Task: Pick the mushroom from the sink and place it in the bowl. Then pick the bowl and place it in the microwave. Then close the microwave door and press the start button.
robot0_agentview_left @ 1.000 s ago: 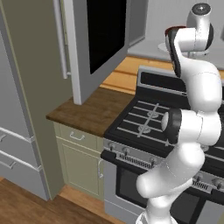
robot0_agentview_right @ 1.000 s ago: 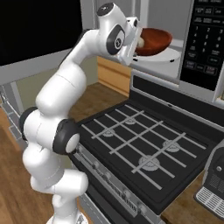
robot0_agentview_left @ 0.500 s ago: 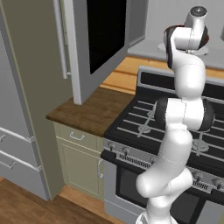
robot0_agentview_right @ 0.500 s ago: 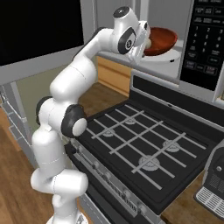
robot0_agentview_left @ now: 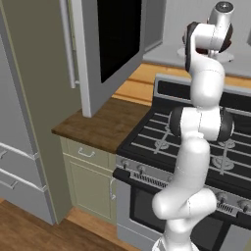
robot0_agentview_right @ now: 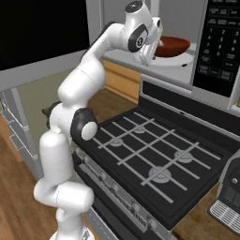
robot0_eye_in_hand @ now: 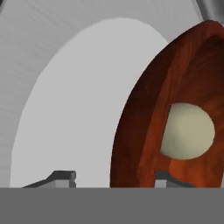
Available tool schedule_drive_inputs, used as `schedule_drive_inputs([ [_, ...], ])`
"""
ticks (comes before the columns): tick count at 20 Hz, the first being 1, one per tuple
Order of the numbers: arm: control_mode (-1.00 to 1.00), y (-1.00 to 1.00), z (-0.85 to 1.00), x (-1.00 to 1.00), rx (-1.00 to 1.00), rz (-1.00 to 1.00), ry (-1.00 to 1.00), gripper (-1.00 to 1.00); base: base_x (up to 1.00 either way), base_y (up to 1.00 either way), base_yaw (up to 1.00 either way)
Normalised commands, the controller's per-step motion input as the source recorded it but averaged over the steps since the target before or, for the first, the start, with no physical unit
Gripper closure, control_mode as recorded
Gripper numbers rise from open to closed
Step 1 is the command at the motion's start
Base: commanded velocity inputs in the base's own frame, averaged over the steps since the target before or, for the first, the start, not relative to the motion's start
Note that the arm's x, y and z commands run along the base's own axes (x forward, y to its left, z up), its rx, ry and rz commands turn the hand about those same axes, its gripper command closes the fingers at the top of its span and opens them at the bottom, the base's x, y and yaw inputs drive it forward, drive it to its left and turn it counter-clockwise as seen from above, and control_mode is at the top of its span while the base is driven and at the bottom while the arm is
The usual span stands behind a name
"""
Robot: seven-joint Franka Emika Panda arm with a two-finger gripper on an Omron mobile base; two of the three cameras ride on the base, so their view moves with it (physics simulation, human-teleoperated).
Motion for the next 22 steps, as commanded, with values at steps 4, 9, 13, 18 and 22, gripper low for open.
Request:
schedule_drive_inputs([
  [4,-1.00,0.35,-0.07,-0.03,-0.07,0.01,-0.21,-1.00,0.00,0.00,0.00],
  [9,-1.00,0.56,-0.24,-0.42,-0.08,0.08,-0.37,-1.00,0.00,0.00,0.00],
  [13,-1.00,0.48,-0.73,-0.96,0.00,0.16,-0.33,-1.00,0.00,0.00,0.00],
  [18,-1.00,0.13,-0.34,-1.00,0.01,0.09,-0.19,-1.00,0.00,0.00,0.00],
  [22,-1.00,0.20,0.02,-1.00,0.00,0.04,0.00,-1.00,0.00,0.00,0.00],
])
